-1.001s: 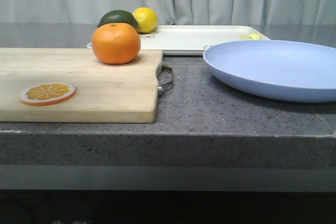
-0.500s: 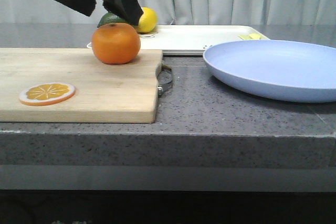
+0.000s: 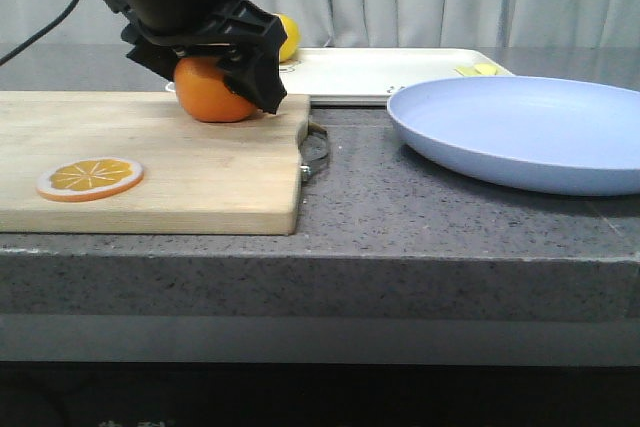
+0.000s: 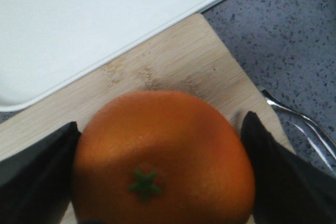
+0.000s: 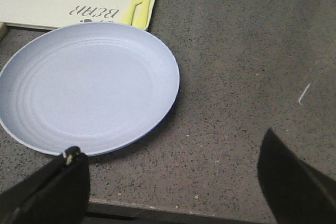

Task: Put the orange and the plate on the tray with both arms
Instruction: 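Lower the left gripper onto the orange on the cutting board and grasp it, then lift the orange with the left gripper and carry it over the blue plate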

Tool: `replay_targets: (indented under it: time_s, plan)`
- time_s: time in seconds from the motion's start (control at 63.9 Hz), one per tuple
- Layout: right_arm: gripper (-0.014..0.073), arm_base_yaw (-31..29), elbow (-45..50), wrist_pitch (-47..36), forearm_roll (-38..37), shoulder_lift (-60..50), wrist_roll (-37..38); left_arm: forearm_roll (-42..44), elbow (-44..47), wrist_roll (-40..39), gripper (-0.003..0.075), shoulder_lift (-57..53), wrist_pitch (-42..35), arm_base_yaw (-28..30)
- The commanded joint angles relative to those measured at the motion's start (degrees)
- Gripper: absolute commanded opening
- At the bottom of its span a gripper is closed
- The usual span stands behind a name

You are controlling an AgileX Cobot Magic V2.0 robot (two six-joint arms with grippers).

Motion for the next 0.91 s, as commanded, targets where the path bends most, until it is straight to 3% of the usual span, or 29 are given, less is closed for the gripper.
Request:
replay_targets:
  time_s: [0.0, 0.141, 0.516, 0.891]
  plan:
    - [0.0653, -0.36, -1.92, -3.82, 0.01, 0.88, -0.32, 0.06, -1.93, 0.06, 0.0517, -2.75, -2.44, -0.55]
    - [0.0653, -0.36, -1.92, -3.82, 0.01, 0.88, -0.32, -0.25, -2.5, 0.06, 0.0392, -2.75, -1.31, -0.8]
    - [0.0653, -0.36, -1.92, -3.82, 0.01, 0.88, -0.32, 0.12, -14.83, 0.06, 0.0393, -1.07, 2.86, -10.83]
    - [0.0653, -0.36, -1.92, -3.82, 0.01, 0.88, -0.32, 0.12, -29.46, 0.06, 0.0393, 11.79, 3.09, -20.06]
